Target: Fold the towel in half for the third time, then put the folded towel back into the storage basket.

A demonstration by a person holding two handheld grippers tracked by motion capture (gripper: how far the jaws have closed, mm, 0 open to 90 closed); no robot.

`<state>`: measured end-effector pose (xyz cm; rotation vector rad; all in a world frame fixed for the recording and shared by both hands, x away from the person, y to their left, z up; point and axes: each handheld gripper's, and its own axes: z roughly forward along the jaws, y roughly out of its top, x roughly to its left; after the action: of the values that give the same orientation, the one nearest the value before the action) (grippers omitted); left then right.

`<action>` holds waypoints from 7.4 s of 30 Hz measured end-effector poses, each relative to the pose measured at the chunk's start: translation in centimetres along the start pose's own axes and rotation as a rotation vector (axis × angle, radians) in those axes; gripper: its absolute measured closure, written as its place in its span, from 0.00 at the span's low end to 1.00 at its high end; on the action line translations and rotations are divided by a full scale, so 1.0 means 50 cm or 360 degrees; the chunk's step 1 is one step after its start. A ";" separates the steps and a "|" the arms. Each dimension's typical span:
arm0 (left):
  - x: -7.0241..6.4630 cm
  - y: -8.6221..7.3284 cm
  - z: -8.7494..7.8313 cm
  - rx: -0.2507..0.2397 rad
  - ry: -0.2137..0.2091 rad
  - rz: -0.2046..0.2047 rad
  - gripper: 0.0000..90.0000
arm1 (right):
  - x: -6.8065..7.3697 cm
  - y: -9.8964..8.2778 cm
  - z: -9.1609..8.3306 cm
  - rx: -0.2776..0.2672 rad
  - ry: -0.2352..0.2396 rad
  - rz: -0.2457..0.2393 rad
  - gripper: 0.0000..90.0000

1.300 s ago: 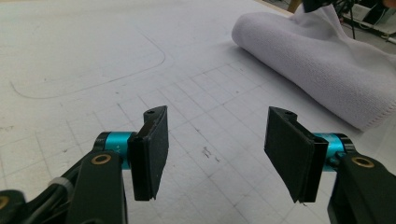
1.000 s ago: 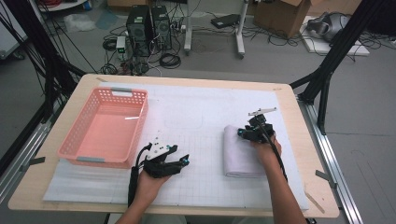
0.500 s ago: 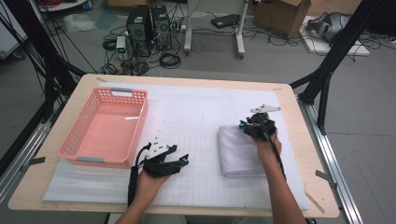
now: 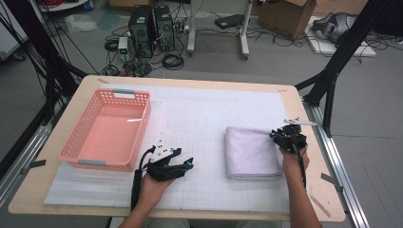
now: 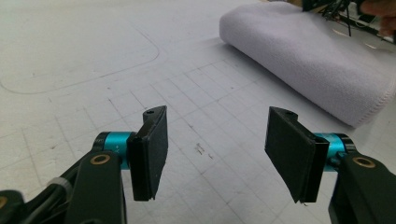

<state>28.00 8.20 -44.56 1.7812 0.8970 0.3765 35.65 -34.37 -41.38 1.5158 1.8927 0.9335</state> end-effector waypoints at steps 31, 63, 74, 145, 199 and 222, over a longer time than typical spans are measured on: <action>-0.001 0.006 -0.002 -0.0091 -0.0046 -0.0003 0.41 | 0.004 -0.144 -0.140 -0.0059 0.0304 -0.0054 0.85; 0.012 0.007 -0.010 -0.0214 -0.0076 0.0020 0.23 | -0.030 -0.181 -0.201 -0.0243 0.0238 -0.0071 0.23; 0.013 0.008 -0.002 -0.0199 -0.0058 0.0031 0.24 | -0.031 -0.188 -0.199 -0.0214 0.0232 -0.0080 0.23; -0.111 0.087 0.302 0.0347 -0.0430 -0.0314 0.78 | -0.030 -0.188 -0.196 -0.0219 0.0299 -0.0026 0.23; 0.021 0.187 -0.006 -0.0154 -0.0413 0.0165 0.83 | 0.008 -0.174 -0.167 -0.0170 0.0338 -0.0116 0.23; 0.041 0.242 -0.089 -0.0323 -0.0427 0.0333 0.83 | 0.007 -0.174 -0.166 -0.0168 0.0335 -0.0113 0.23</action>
<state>31.33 10.71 -32.17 1.6919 0.4685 0.3393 23.97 -36.69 -43.10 1.3238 1.9937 1.1801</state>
